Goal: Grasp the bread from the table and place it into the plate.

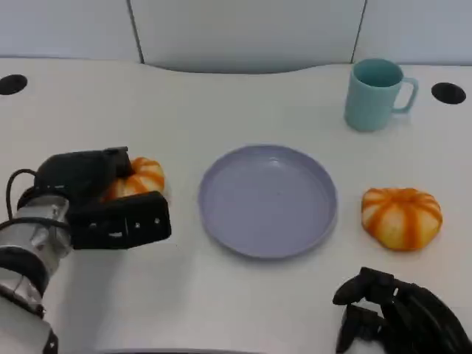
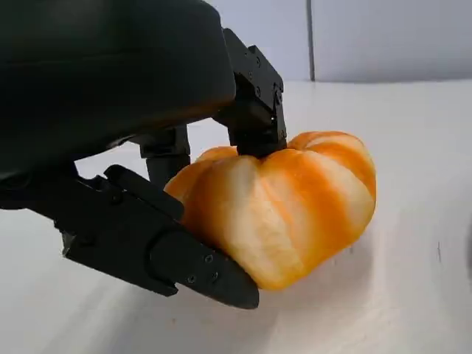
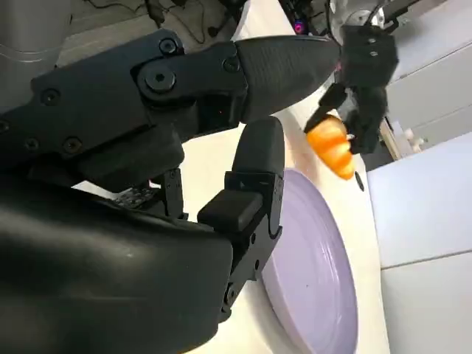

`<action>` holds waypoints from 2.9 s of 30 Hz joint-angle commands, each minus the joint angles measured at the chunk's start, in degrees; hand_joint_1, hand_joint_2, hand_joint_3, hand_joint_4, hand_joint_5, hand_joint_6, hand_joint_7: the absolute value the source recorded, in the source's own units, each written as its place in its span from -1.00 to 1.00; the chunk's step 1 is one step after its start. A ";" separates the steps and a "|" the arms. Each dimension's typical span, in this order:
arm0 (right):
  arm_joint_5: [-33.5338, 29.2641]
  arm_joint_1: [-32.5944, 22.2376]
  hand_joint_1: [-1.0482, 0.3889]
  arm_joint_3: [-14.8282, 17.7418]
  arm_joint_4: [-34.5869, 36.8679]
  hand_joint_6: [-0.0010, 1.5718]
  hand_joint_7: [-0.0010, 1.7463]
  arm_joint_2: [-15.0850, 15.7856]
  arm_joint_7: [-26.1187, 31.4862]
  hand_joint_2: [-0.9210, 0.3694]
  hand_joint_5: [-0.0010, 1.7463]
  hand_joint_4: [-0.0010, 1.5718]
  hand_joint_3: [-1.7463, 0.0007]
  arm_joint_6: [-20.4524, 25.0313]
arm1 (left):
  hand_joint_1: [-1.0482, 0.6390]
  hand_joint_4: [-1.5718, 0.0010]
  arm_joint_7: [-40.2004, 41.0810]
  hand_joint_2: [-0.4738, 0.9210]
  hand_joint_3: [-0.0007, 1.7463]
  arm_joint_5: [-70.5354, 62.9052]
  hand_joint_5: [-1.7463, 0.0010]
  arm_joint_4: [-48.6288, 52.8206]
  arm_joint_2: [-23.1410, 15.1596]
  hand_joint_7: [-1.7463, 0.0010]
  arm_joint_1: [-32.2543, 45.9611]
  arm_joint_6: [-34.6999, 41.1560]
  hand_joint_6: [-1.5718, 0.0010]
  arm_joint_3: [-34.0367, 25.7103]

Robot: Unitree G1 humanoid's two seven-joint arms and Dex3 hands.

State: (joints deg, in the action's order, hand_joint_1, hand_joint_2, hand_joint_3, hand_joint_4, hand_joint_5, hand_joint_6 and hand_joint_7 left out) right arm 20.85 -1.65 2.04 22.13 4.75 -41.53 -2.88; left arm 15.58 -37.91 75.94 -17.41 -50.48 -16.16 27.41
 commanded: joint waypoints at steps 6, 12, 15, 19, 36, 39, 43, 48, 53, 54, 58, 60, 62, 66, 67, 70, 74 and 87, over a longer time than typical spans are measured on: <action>-0.84 0.02 -0.28 -0.11 3.20 -0.18 0.23 -0.26 0.78 -1.00 0.72 -0.25 0.70 0.77 | 0.17 0.00 1.07 0.96 -0.84 1.89 -1.00 -2.27 -1.69 -1.00 -2.73 -5.04 0.25 -2.81; -0.85 0.66 -0.29 -0.11 4.37 -0.17 0.23 -0.25 0.71 -1.00 0.72 -0.24 0.71 0.59 | 0.17 0.02 2.52 0.93 -0.86 0.56 -1.00 -2.99 -1.55 -1.00 -4.26 -7.96 0.29 -1.57; -0.49 1.10 -0.28 0.18 5.39 -0.16 0.22 -0.56 0.60 -1.00 0.70 -0.22 0.73 0.47 | 0.17 0.02 2.34 0.95 -0.86 -0.51 -1.00 -3.24 -0.84 -1.00 -5.68 -8.43 0.29 -0.37; -1.40 1.50 -0.29 -0.28 5.88 -0.16 0.21 -0.25 0.82 -1.00 0.70 -0.21 0.72 -0.03 | 0.17 -0.01 1.33 0.95 -0.87 -1.16 -1.00 -3.58 0.41 -1.00 -7.32 -9.94 0.26 0.67; -2.05 1.59 -0.28 -0.93 6.06 -0.11 0.17 -1.02 1.66 -1.00 0.69 -0.19 0.72 -0.78 | 0.14 -0.05 -2.58 0.95 -0.88 -3.47 -1.00 -4.33 7.21 -1.00 -11.67 -11.77 0.20 5.27; -1.86 1.76 -0.29 -1.03 6.49 -0.11 0.14 -1.19 1.18 -1.00 0.68 -0.18 0.71 -1.05 | 0.15 -0.05 -4.25 0.95 -0.88 -3.35 -1.00 -4.40 8.56 -1.00 -12.02 -11.71 0.20 5.89; -2.19 1.54 -0.29 -1.60 5.82 -0.10 0.14 -1.31 1.35 -1.00 0.68 -0.18 0.71 -0.94 | 0.13 -0.05 -6.27 0.92 -0.89 -3.37 -1.00 -4.25 10.53 -1.00 -11.91 -12.23 0.20 6.53; -2.07 1.18 -0.30 -1.86 5.51 -0.12 0.18 -1.60 1.34 -1.00 0.72 -0.21 0.71 -1.10 | 0.09 -0.08 -7.41 0.87 -0.91 -3.91 -1.00 -3.95 11.74 -1.00 -11.74 -12.04 0.15 7.46; -1.55 0.55 -0.29 -2.02 4.48 -0.12 0.16 -1.87 1.34 -1.00 0.70 -0.21 0.72 -0.24 | 0.07 -0.05 -7.73 0.88 -0.90 -4.93 -1.00 -3.61 12.87 -1.00 -11.34 -11.13 0.17 8.73; -1.43 0.49 -0.29 -2.01 4.40 -0.11 0.14 -1.90 1.27 -1.00 0.68 -0.19 0.72 -0.06 | 0.07 -0.04 -7.85 0.89 -0.89 -5.30 -1.00 -3.54 12.99 -1.00 -11.33 -11.02 0.18 9.05; -1.87 0.31 -0.29 -2.40 3.91 -0.10 0.12 -1.73 1.30 -1.00 0.67 -0.18 0.72 -0.20 | 0.07 -0.01 -7.85 0.90 -0.89 -6.28 -1.00 -3.02 13.19 -1.00 -10.95 -11.18 0.21 10.32; -1.87 0.24 -0.30 -2.47 3.81 -0.10 0.11 -1.71 1.26 -1.00 0.66 -0.18 0.71 -0.27 | 0.07 0.00 -7.39 0.90 -0.89 -6.75 -1.00 -2.98 13.18 -1.00 -10.86 -11.19 0.21 10.85; -1.80 0.16 -0.30 -2.50 3.73 -0.10 0.11 -1.71 1.16 -1.00 0.66 -0.18 0.71 -0.30 | 0.06 0.00 -7.24 0.90 -0.89 -7.35 -1.00 -2.89 13.29 -1.00 -10.78 -11.01 0.21 11.33; -2.13 -0.16 -0.31 -2.72 3.25 -0.10 0.10 -1.70 1.37 -1.00 0.68 -0.18 0.71 -0.59 | 0.00 -0.01 -6.96 0.92 -0.89 -8.65 -1.00 -2.75 13.42 -1.00 -10.77 -10.73 0.21 12.61; -2.07 -0.17 -0.31 -2.68 3.28 -0.10 0.11 -1.77 1.32 -1.00 0.69 -0.19 0.71 -0.65 | -0.04 0.02 -7.30 0.92 -0.89 -8.67 -1.00 -2.69 13.44 -1.00 -10.86 -10.60 0.24 12.69; -2.21 -0.41 -0.31 -2.79 3.02 -0.11 0.13 -1.74 1.39 -1.00 0.72 -0.22 0.70 -0.71 | -0.07 0.07 -8.58 0.91 -0.91 -8.43 -1.00 -2.47 13.42 -1.00 -11.11 -10.57 0.31 12.54; -2.41 -0.56 -0.31 -2.90 2.84 -0.12 0.14 -1.60 1.38 -1.00 0.73 -0.22 0.70 -0.93 | -0.10 0.23 -9.95 0.94 -0.93 -7.63 -0.96 -2.16 13.47 -0.91 -11.04 -10.71 0.45 11.74; -2.10 -0.54 -0.31 -2.73 2.43 -0.12 0.16 -1.78 1.94 -1.00 0.72 -0.21 0.71 0.29 | -0.62 0.77 -15.22 1.00 -0.80 -6.96 0.16 -2.49 13.52 0.70 -12.12 -10.25 0.43 11.42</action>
State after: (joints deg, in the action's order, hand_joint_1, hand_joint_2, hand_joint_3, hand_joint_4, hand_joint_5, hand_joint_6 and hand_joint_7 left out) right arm 19.58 -0.39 -0.55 23.08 2.60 -40.17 -4.19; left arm 1.38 -44.88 73.68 -3.58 -61.35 -26.32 38.80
